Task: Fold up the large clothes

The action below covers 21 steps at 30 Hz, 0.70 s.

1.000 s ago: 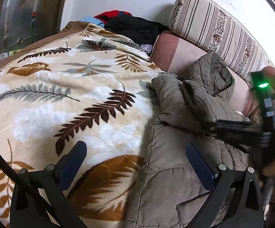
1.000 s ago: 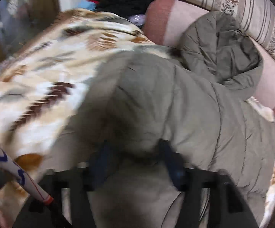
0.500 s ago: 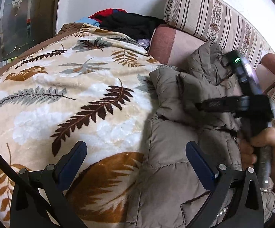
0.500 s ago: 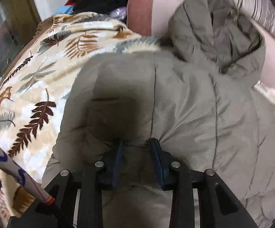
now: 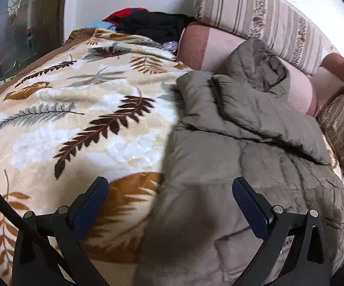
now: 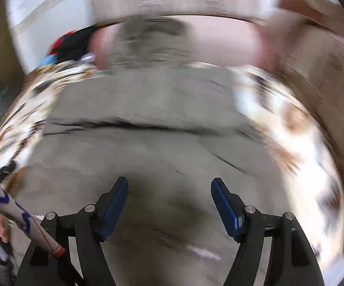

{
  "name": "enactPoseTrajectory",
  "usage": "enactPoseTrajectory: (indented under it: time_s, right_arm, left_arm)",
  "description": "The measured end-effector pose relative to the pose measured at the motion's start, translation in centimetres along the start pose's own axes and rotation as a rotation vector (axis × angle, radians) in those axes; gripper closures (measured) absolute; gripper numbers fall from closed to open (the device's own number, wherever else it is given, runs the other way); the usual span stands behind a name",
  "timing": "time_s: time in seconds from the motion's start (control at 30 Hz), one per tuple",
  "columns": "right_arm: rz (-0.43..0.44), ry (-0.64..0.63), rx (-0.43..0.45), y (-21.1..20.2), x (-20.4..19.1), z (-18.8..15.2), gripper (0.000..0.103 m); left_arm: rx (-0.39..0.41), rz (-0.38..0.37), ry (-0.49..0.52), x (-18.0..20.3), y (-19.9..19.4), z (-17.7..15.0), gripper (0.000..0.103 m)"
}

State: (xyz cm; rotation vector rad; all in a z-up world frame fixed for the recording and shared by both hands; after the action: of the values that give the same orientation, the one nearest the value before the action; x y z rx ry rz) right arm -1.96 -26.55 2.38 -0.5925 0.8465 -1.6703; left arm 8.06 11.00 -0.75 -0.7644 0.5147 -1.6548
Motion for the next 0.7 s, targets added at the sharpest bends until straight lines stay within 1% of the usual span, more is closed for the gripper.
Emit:
enactPoseTrajectory:
  time_s: [0.07,0.13,0.17,0.27,0.33,0.47,0.63,0.7]
  right_arm:
    - [-0.037,0.122,0.013,-1.3,4.8,-2.6,0.027]
    - [-0.061,0.214,0.030,-2.1,8.2,-4.5,0.026]
    - [-0.064,0.257,0.035,-2.3,9.6,-5.4,0.026]
    - [-0.062,0.314,0.048,-2.7,12.1,-7.1,0.026]
    - [-0.077,0.308,0.069,-3.2,12.4,-7.5,0.026]
    - [-0.086,0.295,0.103,-3.4,12.2,-7.8,0.027]
    - [-0.080,0.273,0.115,-3.1,11.9,-8.4,0.027]
    - [-0.082,0.266,0.120,-3.0,11.7,-8.5,0.026]
  left_arm:
    - [0.031,-0.011,0.013,0.9,-0.7,-0.3,0.000]
    - [0.052,-0.005,0.035,1.7,-1.1,-0.8,0.000]
    - [0.052,0.007,0.049,2.2,-1.2,-1.1,0.000]
    - [0.013,0.027,0.071,3.3,-0.8,-2.1,0.000]
    - [-0.011,0.060,0.085,3.6,-0.5,-2.8,0.000]
    - [-0.045,0.094,0.083,3.7,-0.9,-4.1,0.000]
    - [-0.029,0.103,0.032,2.6,-3.3,-4.2,0.000]
    - [-0.028,0.123,0.007,1.6,-4.1,-3.9,0.000]
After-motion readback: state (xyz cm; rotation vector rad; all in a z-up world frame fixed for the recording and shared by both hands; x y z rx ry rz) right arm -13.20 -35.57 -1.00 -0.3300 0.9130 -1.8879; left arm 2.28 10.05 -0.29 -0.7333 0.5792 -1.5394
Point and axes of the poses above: each gripper's, at about its wrist camera, not at the fingertips, and y roughly the way its jaws point, x to its right, z to its top, the point moved 2 cm from there along y, roughly the way its jaws point, and after that the axes turned 1 degree about -z, right-handed, at the moved point
